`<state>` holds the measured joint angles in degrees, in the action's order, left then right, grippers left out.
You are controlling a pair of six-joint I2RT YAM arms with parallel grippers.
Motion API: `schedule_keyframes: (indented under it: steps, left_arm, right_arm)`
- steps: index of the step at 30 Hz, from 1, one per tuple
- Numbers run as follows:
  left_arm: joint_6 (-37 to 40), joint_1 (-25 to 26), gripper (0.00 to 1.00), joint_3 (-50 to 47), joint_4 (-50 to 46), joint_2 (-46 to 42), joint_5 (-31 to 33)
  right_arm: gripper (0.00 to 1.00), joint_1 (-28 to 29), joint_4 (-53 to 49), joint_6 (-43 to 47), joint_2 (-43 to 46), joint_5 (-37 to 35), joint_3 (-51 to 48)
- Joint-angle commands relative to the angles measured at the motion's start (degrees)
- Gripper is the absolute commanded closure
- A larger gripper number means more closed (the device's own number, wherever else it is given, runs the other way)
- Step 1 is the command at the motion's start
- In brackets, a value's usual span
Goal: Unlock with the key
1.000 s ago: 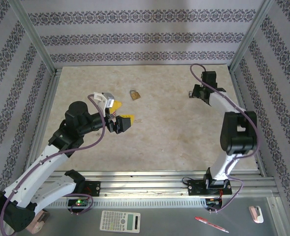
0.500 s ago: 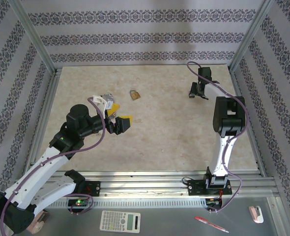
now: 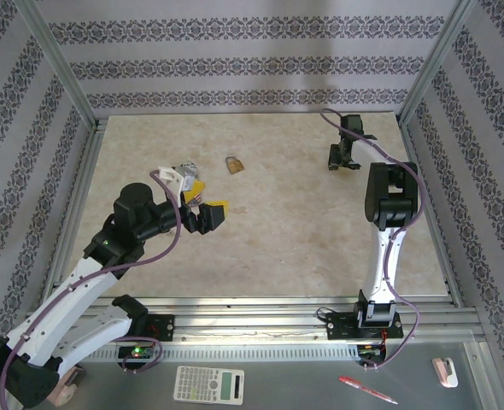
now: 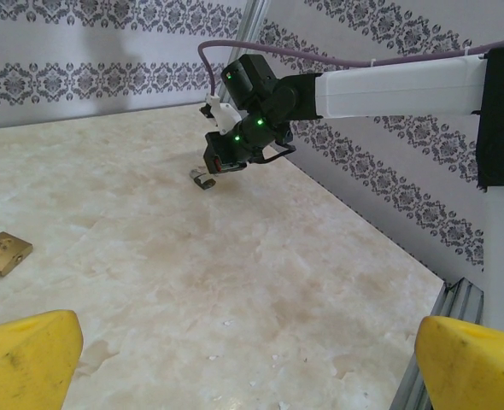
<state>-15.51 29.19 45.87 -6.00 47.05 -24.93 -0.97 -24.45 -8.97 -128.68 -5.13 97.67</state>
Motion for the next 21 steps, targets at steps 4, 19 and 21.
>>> schedule_keyframes:
  steps: [4, 19, 21]
  left_arm:
    - [0.70, 0.17, 0.00, -0.01, -1.65, -0.73, 0.93]
    - [2.24, 0.08, 0.00, -0.62, -2.09, -1.67, 1.37]
    - [2.44, 0.10, 0.00, -0.86, -2.00, -1.97, 1.36]
  right_arm:
    - [1.00, 1.25, -6.68, 0.88, -2.34, 1.39, 5.43]
    - [1.00, 1.68, -18.44, -0.11, -4.74, 2.27, 13.94]
    - [1.00, 1.41, -17.57, -0.43, -3.61, 2.29, 12.73]
